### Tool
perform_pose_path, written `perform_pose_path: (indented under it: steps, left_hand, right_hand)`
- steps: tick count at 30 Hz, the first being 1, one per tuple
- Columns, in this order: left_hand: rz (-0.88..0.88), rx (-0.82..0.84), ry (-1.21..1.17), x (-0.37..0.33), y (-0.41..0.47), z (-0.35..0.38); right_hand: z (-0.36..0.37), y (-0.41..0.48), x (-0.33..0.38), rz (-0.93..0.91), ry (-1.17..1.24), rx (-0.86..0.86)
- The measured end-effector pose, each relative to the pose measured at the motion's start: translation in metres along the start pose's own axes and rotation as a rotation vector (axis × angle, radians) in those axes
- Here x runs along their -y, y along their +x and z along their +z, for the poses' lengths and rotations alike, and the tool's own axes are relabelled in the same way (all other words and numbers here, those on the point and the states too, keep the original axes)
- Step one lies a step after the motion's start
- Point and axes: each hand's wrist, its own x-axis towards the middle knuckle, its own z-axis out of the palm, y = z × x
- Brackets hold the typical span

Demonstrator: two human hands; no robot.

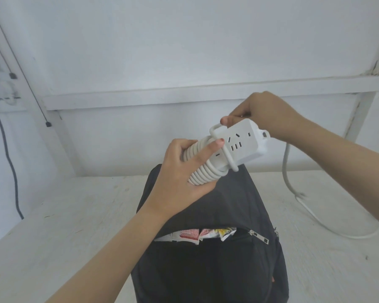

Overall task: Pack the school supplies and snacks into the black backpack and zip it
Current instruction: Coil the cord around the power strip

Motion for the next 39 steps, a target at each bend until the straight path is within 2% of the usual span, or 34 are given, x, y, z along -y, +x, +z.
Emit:
perform_pose_path:
  steps: [6,8,15,18,22,24,27,30,32,35,39]
  left_hand:
    - [-0.148,0.006,-0.019,0.012,-0.011,0.002]
    - [-0.212,0.005,-0.05,0.012,-0.012,0.002]
    - [-0.471,-0.13,-0.109,0.019,-0.005,-0.001]
    - [-0.532,-0.164,-0.106,0.025,-0.001,0.0]
    - [-0.67,-0.236,-0.253,0.031,0.0,0.006]
    - [-0.712,-0.247,-0.246,0.033,-0.002,0.012]
    - [-0.742,-0.233,-0.203,0.034,-0.002,0.018]
    - [-0.725,-0.201,-0.121,0.033,0.0,0.023]
    - [-0.672,-0.162,-0.056,0.029,0.0,0.025]
    - [-0.617,-0.105,-0.01,0.026,0.0,0.028]
    - [-0.565,-0.037,0.016,0.023,0.0,0.029]
  right_hand:
    - [0.021,-0.005,-0.001,0.117,-0.054,0.022]
    - [0.026,-0.012,0.001,0.152,0.0,0.032]
    - [0.06,-0.038,0.001,0.127,0.106,0.084]
    - [0.066,-0.047,0.002,0.202,0.277,0.117]
    - [0.07,-0.057,0.002,0.222,0.822,0.289]
    - [0.07,-0.06,0.001,0.214,0.879,0.304]
    - [0.068,-0.063,0.002,0.159,0.659,0.206]
    - [0.055,-0.067,0.008,0.003,0.236,0.021]
    - [0.042,-0.072,0.016,-0.097,-0.112,-0.041]
    - [0.031,-0.077,0.026,-0.226,-0.539,-0.021]
    - [0.034,-0.078,0.036,-0.376,-0.72,0.051]
